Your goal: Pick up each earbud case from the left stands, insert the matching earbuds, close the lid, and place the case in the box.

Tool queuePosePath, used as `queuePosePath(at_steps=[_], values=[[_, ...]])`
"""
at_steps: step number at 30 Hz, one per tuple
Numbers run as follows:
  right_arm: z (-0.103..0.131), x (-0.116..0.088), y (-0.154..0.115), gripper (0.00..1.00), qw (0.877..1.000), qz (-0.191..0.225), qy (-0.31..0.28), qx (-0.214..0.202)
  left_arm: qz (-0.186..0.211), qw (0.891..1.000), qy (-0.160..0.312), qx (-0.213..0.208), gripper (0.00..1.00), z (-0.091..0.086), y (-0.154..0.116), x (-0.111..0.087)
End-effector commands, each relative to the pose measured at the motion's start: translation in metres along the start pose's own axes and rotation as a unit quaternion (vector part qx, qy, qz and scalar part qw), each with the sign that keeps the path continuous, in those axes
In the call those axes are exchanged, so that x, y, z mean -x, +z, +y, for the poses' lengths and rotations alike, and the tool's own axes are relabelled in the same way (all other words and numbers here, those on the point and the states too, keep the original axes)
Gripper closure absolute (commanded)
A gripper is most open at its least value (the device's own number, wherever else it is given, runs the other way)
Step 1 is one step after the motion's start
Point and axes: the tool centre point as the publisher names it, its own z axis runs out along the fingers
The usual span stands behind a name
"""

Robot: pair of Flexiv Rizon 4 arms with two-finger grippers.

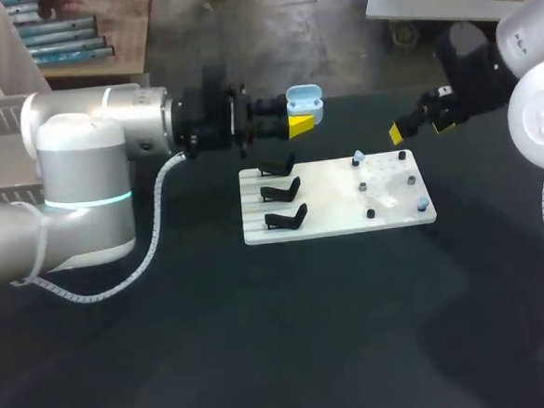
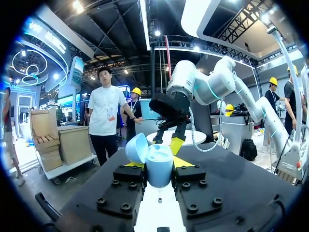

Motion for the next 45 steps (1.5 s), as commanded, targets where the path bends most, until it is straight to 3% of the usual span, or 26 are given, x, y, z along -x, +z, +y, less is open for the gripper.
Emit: queuePosePath(at_steps=[1, 8, 15, 42, 45], values=[[0.004, -0.018, -0.003, 0.00, 0.997, 0.005, 0.008, -0.077, -0.004, 1.000, -0.002, 0.004, 1.00, -0.004, -0.010, -0.003], [0.001, -0.051, 0.001, 0.00, 0.993, 0.031, 0.041, -0.105, 0.007, 1.000, -0.010, 0.012, 1.00, -0.003, -0.014, -0.010], [0.000, -0.068, 0.002, 0.00, 0.991, 0.043, 0.060, -0.110, 0.006, 1.000, -0.012, 0.020, 1.00, -0.001, -0.020, -0.013], [0.001, -0.072, 0.003, 0.00, 0.989, 0.041, 0.072, -0.119, 0.002, 1.000, -0.011, 0.029, 1.00, 0.000, -0.023, -0.013], [0.003, -0.078, 0.005, 0.00, 0.986, 0.050, 0.066, -0.145, 0.002, 1.000, -0.011, 0.029, 1.00, 0.000, -0.023, -0.013]])
